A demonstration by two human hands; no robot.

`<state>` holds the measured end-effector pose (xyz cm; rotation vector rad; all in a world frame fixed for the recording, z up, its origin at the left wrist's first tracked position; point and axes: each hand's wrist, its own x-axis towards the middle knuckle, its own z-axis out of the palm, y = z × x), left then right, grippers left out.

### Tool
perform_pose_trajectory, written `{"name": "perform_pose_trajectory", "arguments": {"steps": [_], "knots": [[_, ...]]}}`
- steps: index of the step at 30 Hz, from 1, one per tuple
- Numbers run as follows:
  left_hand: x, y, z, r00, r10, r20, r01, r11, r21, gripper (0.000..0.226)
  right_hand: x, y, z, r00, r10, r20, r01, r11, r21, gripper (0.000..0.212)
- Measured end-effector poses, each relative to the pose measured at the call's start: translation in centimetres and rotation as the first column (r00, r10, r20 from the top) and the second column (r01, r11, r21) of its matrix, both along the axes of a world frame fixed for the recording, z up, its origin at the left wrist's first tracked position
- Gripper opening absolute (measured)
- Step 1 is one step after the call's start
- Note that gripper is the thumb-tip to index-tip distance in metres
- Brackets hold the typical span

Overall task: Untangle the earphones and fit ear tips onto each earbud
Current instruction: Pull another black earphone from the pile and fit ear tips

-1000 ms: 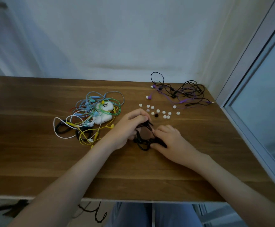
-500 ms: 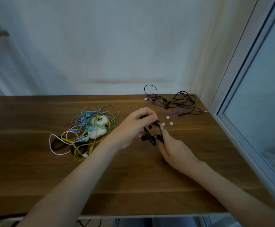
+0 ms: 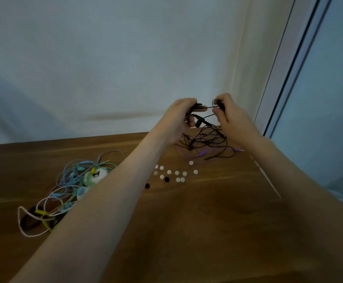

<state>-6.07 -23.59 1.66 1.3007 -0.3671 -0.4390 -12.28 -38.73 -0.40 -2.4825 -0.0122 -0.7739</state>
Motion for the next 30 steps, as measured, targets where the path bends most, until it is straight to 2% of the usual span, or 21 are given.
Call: {"name": "perform_pose_trajectory", "arguments": {"steps": [4, 8, 14, 16, 18, 21, 23, 25, 28, 30], "knots": [[3.3, -2.1, -2.3, 0.981, 0.114, -0.16, -0.086, 0.981, 0.172, 0.014, 3.3, -1.6, -3.3, 0.976, -0.011, -0.218, -0.006, 0.997, -0.074, 0.023], [4.9, -3.3, -4.5, 0.986, 0.126, -0.107, -0.074, 0.916, 0.394, 0.018, 4.8, -2.2, -5.7, 0.946, 0.0, -0.326, -0.038, 0.993, -0.112, 0.021], [6.3, -3.5, -5.6, 0.993, 0.04, -0.111, 0.022, 0.86, 0.51, 0.022, 5.3, -3.4, -6.6, 0.909, -0.026, -0.415, -0.052, 0.983, -0.177, 0.023], [6.7, -3.2, -5.9, 0.994, 0.032, -0.102, 0.03, 0.829, 0.558, 0.033, 5.1, -3.9, -6.7, 0.902, -0.028, -0.43, -0.05, 0.984, -0.171, 0.025], [6.8, -2.8, -6.0, 0.996, 0.056, -0.064, -0.004, 0.783, 0.622, 0.045, 4.8, -4.2, -6.7, 0.894, -0.034, -0.446, -0.048, 0.984, -0.171, 0.029], [6.7, -2.3, -6.0, 1.0, 0.004, 0.03, -0.024, 0.725, 0.688, 0.046, 4.6, -4.2, -7.1, 0.878, -0.03, -0.479, -0.048, 0.987, -0.151, 0.035], [6.4, -2.1, -5.9, 0.994, -0.038, 0.102, -0.045, 0.711, 0.702, 0.042, 4.5, -4.0, -7.2, 0.881, -0.053, -0.469, -0.027, 0.986, -0.163, 0.041], [6.0, -1.6, -5.8, 0.98, -0.049, 0.191, -0.105, 0.691, 0.715, 0.034, 4.5, -3.8, -7.0, 0.892, -0.124, -0.435, 0.016, 0.97, -0.244, 0.046], [5.6, -0.3, -5.5, 0.955, -0.064, 0.289, -0.174, 0.668, 0.724, 0.014, 3.9, -2.9, -6.0, 0.903, -0.192, -0.384, 0.071, 0.949, -0.308, 0.049], [4.7, 1.1, -5.0, 0.936, -0.085, 0.341, -0.215, 0.629, 0.747, 0.015, 3.3, -1.6, -5.4, 0.916, -0.182, -0.357, 0.067, 0.948, -0.311, 0.05]]}}
